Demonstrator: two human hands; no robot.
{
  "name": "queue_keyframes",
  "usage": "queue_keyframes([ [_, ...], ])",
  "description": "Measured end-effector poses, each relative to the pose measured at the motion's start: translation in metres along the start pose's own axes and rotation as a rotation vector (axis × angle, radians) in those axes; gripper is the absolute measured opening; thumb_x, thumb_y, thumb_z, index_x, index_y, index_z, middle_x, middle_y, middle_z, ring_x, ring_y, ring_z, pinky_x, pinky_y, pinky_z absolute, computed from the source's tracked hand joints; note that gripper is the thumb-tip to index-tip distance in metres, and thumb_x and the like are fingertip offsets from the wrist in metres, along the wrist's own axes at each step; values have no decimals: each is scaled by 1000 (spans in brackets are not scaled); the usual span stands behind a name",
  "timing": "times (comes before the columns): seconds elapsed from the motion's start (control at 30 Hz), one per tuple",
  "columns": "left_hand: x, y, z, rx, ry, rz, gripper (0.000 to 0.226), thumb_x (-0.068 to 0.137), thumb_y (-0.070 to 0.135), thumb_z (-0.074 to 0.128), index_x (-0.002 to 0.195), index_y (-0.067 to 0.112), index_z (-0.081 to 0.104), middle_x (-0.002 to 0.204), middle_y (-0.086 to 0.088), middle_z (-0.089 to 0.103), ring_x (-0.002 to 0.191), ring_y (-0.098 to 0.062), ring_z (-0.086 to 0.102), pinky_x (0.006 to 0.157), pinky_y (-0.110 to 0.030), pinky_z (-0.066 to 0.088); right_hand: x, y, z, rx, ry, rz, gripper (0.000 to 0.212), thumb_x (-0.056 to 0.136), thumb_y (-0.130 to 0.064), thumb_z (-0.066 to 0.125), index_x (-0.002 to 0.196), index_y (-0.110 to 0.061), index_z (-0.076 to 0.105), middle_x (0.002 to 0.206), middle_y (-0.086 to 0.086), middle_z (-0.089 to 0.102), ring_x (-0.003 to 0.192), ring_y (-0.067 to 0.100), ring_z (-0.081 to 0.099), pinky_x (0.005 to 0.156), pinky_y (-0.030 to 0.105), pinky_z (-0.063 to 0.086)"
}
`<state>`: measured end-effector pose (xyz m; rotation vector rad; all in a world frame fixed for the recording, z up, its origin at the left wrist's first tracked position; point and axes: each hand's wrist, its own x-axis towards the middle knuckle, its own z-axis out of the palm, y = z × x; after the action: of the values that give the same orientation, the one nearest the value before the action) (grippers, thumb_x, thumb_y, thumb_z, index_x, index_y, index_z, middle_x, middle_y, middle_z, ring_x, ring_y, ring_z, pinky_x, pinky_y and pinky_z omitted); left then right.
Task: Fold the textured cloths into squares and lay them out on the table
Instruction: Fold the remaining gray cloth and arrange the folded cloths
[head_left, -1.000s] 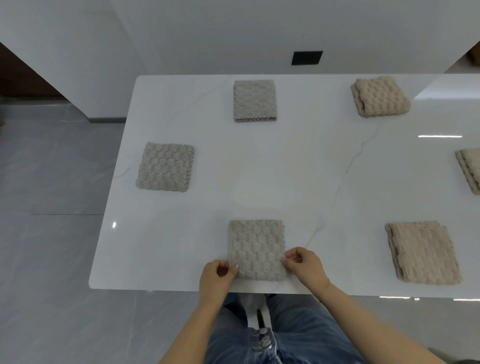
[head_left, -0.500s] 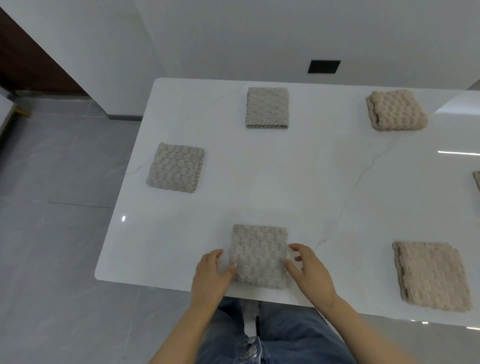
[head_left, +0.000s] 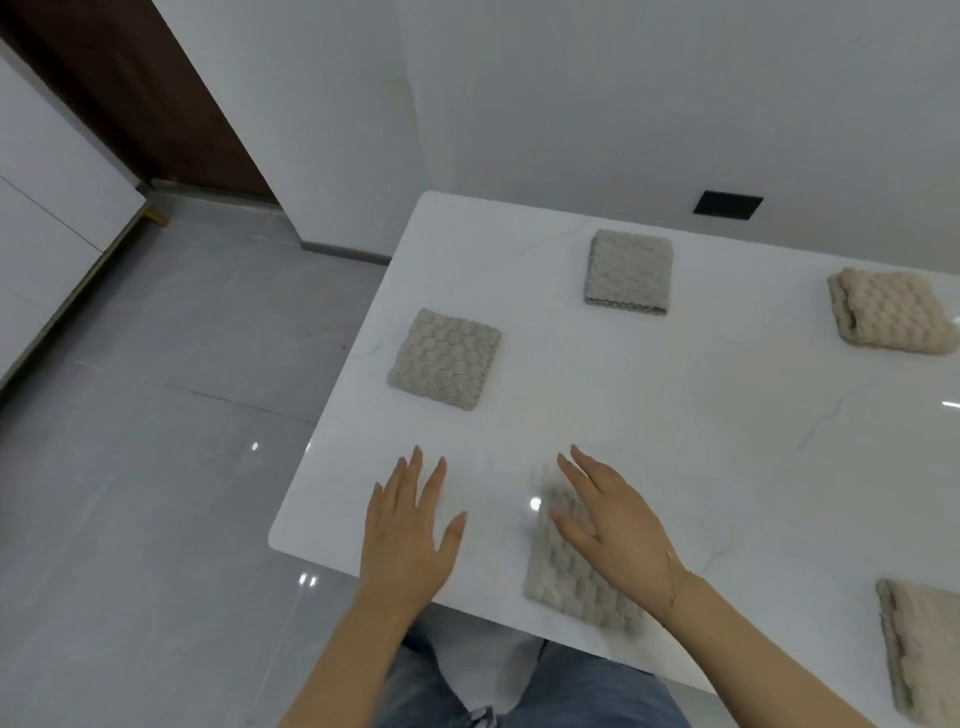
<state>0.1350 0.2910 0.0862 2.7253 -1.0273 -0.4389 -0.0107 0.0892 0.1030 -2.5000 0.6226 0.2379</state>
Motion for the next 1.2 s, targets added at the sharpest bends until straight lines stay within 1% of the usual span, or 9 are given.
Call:
queue_keyframes([
  [0.1,10,-42,-14,25,-10,55,70,87,64,8,149,34,-3,155,7,-19,138,-6,-26,113,-31,-21,15,-41,22,-40,65,3,88,83,-74,-1,148,-22,27,155,2,25,141,19,29,115,29,12],
  [0.17,14,-77,-25,30,-32,122,69,88,63,9,149,34,-6,154,6,-22,137,-6,-28,110,-30,-26,25,-76,39,-57,87,19,83,87,-72,2,147,-23,31,153,3,31,140,21,34,115,33,16],
  [0.37,19,-173,-77,21,-106,239,67,84,63,-1,143,36,-17,155,5,-24,143,-13,-18,119,-43,-5,48,-179,74,-25,153,170,78,86,-71,16,147,-25,30,155,-1,28,142,20,30,115,37,27],
  [0.53,42,-223,-105,-20,-135,275,72,83,62,-1,148,33,-11,151,8,-25,146,-15,-13,119,-41,-5,64,-235,90,11,197,268,74,85,-66,22,147,-25,32,154,-2,29,141,18,31,116,38,25],
  [0.7,85,-242,-121,-53,-146,337,70,87,62,5,151,33,-3,152,10,-22,146,-13,-12,118,-37,-9,96,-253,102,26,231,321,79,85,-71,13,149,-26,27,154,-5,30,142,14,27,118,39,22],
  [0.83,126,-242,-137,-23,-215,353,63,98,54,23,151,32,-3,157,8,-17,146,-12,-13,119,-36,-8,135,-259,103,114,266,380,75,85,-66,19,148,-26,27,155,-5,26,143,14,24,119,35,19],
  [0.97,164,-236,-147,33,-273,442,62,99,51,25,151,33,-2,158,7,-16,146,-12,-12,118,-35,-8,163,-262,99,175,297,455,63,95,-54,34,148,-22,30,155,-3,28,143,15,26,115,25,14],
  [1.1,207,-226,-148,49,-317,527,62,99,50,27,151,32,-1,158,7,-16,146,-12,-13,119,-36,-7,188,-266,87,161,345,498,72,88,-60,21,147,-19,32,153,-1,32,141,17,30,113,24,17],
  [1.2,235,-217,-144,87,-367,617,62,99,49,27,152,31,0,158,6,-16,146,-14,-12,120,-38,-3,209,-268,78,168,389,561,72,88,-60,21,148,-21,29,155,-1,28,142,16,27,115,29,21],
])
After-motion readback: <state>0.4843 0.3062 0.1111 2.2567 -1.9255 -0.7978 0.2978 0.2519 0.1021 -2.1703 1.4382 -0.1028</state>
